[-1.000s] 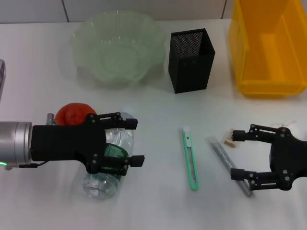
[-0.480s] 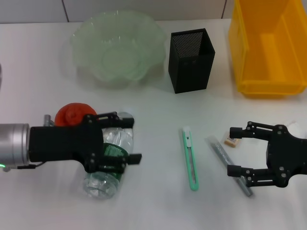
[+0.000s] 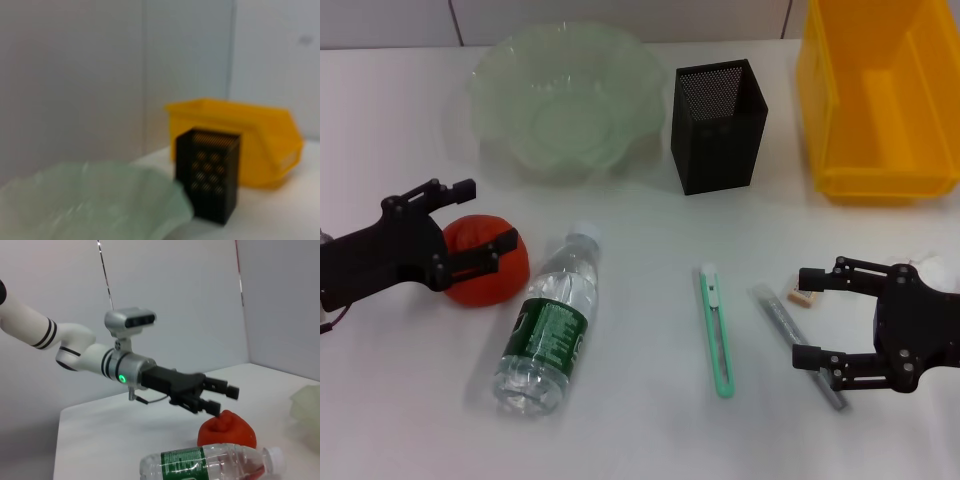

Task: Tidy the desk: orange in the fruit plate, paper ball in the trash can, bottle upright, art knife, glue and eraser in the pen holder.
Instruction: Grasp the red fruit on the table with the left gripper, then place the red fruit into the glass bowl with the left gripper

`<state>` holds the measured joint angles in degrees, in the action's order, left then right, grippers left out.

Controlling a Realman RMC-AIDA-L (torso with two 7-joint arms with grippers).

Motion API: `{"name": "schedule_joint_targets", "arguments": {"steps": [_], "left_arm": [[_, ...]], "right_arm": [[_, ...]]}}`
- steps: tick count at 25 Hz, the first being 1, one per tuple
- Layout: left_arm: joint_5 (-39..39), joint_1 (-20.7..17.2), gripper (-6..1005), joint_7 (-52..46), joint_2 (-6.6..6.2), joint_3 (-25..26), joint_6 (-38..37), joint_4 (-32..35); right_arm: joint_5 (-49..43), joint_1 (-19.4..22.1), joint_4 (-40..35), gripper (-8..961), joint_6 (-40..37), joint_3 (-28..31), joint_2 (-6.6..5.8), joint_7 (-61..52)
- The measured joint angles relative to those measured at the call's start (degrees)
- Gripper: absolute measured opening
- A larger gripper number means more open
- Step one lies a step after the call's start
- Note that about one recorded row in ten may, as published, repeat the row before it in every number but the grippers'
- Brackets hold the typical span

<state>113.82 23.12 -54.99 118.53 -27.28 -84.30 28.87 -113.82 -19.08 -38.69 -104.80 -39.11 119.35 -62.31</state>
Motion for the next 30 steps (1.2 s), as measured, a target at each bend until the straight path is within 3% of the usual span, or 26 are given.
{"name": "schedule_joint_targets", "arguments": {"steps": [10,17,22,26,29,30], "left_arm": [[0.3,0.7,729,-1.8,0.1,-4.2,10.4,-2.3],[-0.4,0.9,705,-2.9,0.17,-5.3,13.5,-2.6],[-4.8,0.1,463,-3.2,0.06,-5.2,11.5,-2.1],[-6.2,-0.1,329,-5.3,0.1,-5.1,7.8,0.8],[-11.8,-0.1,254,-6.0,0.28,-5.5,2.8,2.8],[-15.6,1.4,233,-6.0,0.23,-5.8,1.1,2.9]], "right_arm": [[-0.2,-0.1,0.3,831,0.5,0.0,0.0,0.0],[-0.3,0.1,0.3,829,0.6,0.0,0.0,-0.2],[-0.1,0.2,0.3,828,0.6,0.3,0.0,-0.3],[0.0,0.2,0.3,828,0.6,0.4,0.0,-0.3],[0.2,0.2,0.3,827,0.6,0.4,0.0,-0.4],[0.4,0.3,0.3,827,0.5,0.4,0.0,-0.4]]}}
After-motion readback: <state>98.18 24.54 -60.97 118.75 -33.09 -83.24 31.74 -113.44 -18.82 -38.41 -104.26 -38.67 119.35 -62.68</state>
